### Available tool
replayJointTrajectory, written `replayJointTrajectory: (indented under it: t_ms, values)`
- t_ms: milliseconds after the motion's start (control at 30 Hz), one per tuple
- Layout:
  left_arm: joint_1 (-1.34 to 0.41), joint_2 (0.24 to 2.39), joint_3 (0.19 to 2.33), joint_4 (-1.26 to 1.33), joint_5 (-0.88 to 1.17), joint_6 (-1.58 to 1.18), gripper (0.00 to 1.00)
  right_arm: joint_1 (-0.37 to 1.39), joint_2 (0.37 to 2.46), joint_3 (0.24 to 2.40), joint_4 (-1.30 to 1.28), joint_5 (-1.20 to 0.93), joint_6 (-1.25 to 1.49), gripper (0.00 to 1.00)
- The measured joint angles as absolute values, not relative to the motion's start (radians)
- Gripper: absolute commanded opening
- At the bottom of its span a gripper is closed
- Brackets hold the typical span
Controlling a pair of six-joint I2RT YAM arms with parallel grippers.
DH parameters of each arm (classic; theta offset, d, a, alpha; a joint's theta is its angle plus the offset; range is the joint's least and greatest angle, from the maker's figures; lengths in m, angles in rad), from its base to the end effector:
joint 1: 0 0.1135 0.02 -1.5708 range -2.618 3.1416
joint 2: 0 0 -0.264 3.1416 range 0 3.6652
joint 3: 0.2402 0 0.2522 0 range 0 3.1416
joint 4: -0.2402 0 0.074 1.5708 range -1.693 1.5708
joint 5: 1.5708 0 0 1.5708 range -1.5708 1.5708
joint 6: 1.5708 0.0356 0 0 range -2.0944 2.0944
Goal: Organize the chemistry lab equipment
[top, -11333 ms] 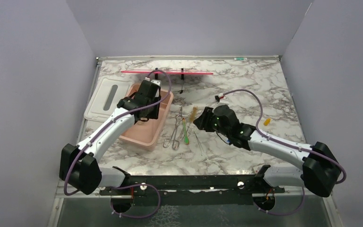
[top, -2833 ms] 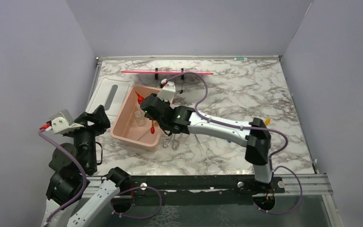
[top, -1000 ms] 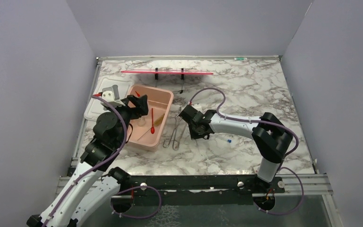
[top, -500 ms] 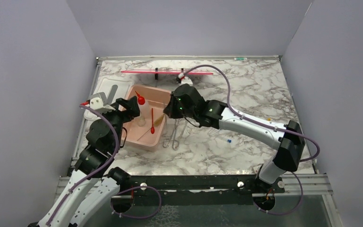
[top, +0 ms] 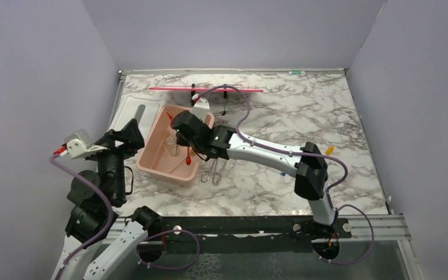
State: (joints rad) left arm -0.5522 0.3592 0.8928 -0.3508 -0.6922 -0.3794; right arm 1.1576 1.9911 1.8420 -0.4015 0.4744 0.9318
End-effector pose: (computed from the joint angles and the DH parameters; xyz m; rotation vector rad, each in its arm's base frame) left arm 0.0570 -0.0084 0.4010 -0.4554 1.3625 -0.2868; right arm 0.2032 0.4229 0.3222 0.0463 2.1493 0.7721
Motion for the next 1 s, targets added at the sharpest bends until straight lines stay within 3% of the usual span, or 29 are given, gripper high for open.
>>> replayJointTrajectory:
  t_ms: [267, 567, 800, 1000]
  values:
    - [-0.552, 0.258, 0.909, -0.392, -0.798, -0.328, 0.81, 1.159, 2.219, 2.019, -0.525, 0.569, 0.995, 0.01]
    - [-0.552, 0.256, 0.921, -0.414, -0.865, -0.260, 0.81, 1.159, 2.251, 2.059, -0.571, 0.631, 1.036, 0.01]
    - [-0.552, 0.252, 0.922, -0.416, -0.880, -0.250, 0.81, 1.159, 2.251, 2.059, -0.591, 0.657, 1.077, 0.22]
    - [-0.552, 0.259, 0.923, -0.436, -0.880, -0.249, 0.81, 1.158, 2.250, 2.044, -0.576, 0.656, 1.068, 0.25]
